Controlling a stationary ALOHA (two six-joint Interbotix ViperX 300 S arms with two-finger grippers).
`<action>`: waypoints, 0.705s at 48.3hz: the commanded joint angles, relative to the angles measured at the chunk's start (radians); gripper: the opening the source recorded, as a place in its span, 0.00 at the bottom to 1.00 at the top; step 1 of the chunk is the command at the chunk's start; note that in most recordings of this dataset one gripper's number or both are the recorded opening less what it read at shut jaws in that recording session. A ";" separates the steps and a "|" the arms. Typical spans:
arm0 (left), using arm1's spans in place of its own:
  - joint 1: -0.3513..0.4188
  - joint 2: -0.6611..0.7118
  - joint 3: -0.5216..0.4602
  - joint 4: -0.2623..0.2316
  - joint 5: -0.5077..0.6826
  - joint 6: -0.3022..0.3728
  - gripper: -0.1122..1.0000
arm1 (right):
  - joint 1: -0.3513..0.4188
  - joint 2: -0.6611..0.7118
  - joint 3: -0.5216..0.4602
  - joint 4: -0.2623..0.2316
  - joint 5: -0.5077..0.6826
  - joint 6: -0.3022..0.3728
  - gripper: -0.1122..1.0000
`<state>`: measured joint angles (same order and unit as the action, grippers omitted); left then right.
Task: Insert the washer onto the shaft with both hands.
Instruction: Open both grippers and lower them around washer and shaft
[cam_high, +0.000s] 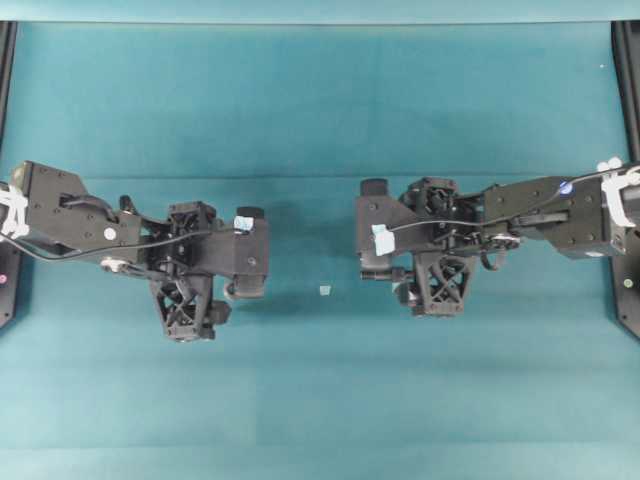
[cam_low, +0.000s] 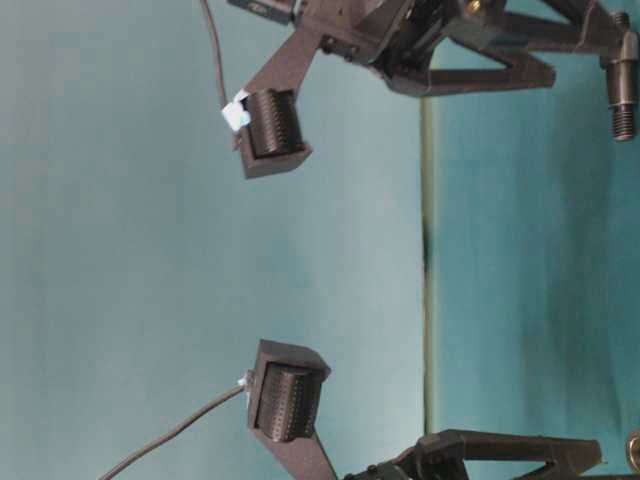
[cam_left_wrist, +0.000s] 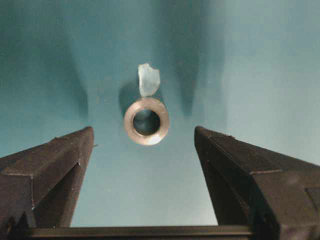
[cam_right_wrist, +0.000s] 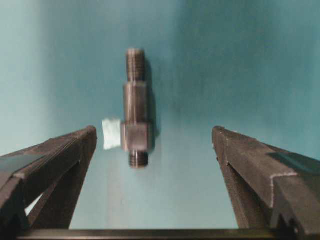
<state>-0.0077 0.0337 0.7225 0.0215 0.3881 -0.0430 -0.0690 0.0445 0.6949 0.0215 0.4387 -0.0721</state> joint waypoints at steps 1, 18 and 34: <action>-0.002 0.006 -0.014 0.002 -0.012 -0.002 0.89 | 0.003 -0.006 0.000 0.003 -0.014 0.014 0.87; -0.002 0.038 -0.017 0.002 -0.051 -0.002 0.89 | 0.008 0.028 0.014 0.003 -0.069 0.087 0.87; -0.002 0.041 -0.014 0.002 -0.055 -0.002 0.89 | 0.011 0.034 0.015 0.002 -0.077 0.084 0.87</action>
<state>-0.0077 0.0813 0.7179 0.0215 0.3375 -0.0430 -0.0614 0.0828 0.7133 0.0230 0.3666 0.0077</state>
